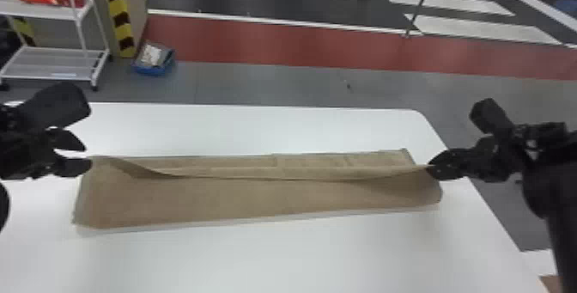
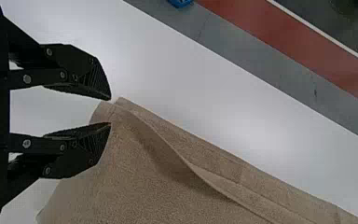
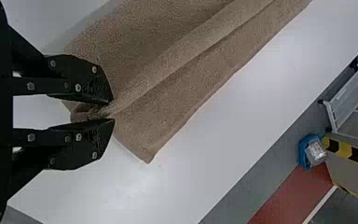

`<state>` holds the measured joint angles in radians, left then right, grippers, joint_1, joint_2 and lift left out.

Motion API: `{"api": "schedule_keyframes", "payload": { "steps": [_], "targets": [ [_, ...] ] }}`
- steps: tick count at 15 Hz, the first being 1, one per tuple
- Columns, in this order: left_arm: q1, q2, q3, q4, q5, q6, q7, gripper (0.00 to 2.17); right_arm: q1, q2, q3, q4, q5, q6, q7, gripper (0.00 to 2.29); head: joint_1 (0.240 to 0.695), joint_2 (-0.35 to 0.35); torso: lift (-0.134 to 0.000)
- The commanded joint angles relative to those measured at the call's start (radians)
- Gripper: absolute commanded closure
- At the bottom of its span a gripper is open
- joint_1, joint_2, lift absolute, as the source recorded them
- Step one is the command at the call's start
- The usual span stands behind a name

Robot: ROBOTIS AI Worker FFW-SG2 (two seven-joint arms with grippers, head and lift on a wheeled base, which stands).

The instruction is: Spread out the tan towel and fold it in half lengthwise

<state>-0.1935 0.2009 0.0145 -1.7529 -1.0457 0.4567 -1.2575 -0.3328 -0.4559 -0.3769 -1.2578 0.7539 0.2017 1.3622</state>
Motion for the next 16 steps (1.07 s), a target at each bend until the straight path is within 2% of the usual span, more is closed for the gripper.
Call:
{"api": "schedule_keyframes", "payload": {
  "steps": [1,2,3,6,10,13,15,16],
  "targets": [
    [0.009,-0.005,0.001,-0.002,0.004,0.000,0.032,0.07,0.008,0.006,0.003,0.000,0.001,0.040,0.005,0.00,0.695,-0.211,-0.118],
    [0.011,-0.005,0.001,-0.002,0.003,0.000,0.067,0.07,0.008,0.006,0.004,0.000,0.004,0.065,-0.017,0.02,0.695,-0.211,-0.118],
    [0.011,-0.005,-0.001,-0.002,0.001,0.000,0.079,0.06,0.008,0.006,0.004,0.000,0.013,0.071,-0.066,0.03,0.695,-0.209,-0.118],
    [0.016,-0.005,-0.001,-0.002,0.006,0.000,0.089,0.07,0.009,0.010,0.007,0.000,0.018,0.095,-0.167,0.03,0.695,-0.219,-0.118],
    [0.026,-0.003,-0.001,-0.002,0.010,-0.003,0.105,0.07,0.017,0.017,0.012,-0.002,0.022,0.086,-0.233,0.04,0.695,-0.233,-0.118],
    [0.034,-0.005,0.005,-0.014,0.021,-0.003,0.116,0.08,0.029,0.033,-0.004,-0.028,0.018,0.080,-0.252,0.04,0.695,-0.234,-0.118],
    [0.042,-0.009,0.022,-0.028,0.095,0.015,0.153,0.09,0.066,0.036,-0.048,-0.078,-0.011,0.077,-0.253,0.04,0.695,-0.231,-0.118],
    [0.043,-0.014,0.042,-0.034,0.174,0.052,0.158,0.10,0.090,0.039,-0.076,-0.107,-0.034,0.074,-0.253,0.04,0.695,-0.231,-0.118]
  ]
}}
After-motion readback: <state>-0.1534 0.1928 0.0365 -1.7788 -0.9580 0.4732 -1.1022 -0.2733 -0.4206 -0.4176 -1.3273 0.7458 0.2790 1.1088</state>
